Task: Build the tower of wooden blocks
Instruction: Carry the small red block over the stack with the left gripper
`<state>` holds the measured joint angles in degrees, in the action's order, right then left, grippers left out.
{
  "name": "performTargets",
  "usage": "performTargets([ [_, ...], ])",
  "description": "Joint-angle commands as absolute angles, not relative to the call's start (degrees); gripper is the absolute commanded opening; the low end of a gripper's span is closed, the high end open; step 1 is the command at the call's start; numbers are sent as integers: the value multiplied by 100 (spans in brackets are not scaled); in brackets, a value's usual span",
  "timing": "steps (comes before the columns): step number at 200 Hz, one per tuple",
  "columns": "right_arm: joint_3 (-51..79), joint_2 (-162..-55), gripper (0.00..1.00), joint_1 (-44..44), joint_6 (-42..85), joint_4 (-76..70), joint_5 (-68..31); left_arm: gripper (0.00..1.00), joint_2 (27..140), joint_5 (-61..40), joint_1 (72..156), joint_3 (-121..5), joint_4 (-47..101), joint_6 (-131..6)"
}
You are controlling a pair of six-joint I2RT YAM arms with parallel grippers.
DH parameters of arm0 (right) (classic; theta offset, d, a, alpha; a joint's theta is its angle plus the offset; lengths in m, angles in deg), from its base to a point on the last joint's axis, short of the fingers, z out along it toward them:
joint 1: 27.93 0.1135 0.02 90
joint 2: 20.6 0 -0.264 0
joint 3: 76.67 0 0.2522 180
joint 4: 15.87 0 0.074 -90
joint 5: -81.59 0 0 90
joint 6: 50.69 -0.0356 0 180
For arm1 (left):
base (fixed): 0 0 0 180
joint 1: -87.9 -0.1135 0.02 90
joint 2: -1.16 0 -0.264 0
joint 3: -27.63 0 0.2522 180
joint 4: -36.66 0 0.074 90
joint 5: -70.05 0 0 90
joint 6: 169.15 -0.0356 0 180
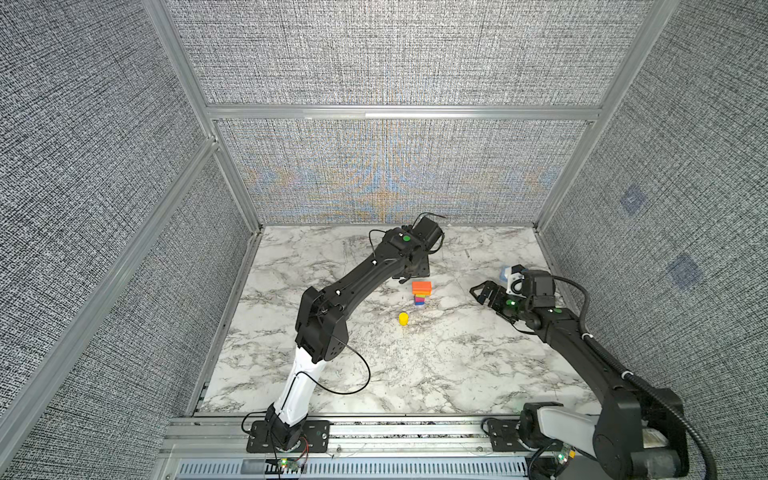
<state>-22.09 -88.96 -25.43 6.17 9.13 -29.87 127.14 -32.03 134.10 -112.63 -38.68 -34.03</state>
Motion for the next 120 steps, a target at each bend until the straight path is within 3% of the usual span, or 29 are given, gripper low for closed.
performTargets([
  [1,-2247,-8890,99,-2550,518,800,-3029,49,12796,-3365,13491,-11372,-3984,-3280],
  [120,-2440,-8787,99,-2560,430,588,-3082,49,13137,-3430,13747,-11489,-3907,-3187],
])
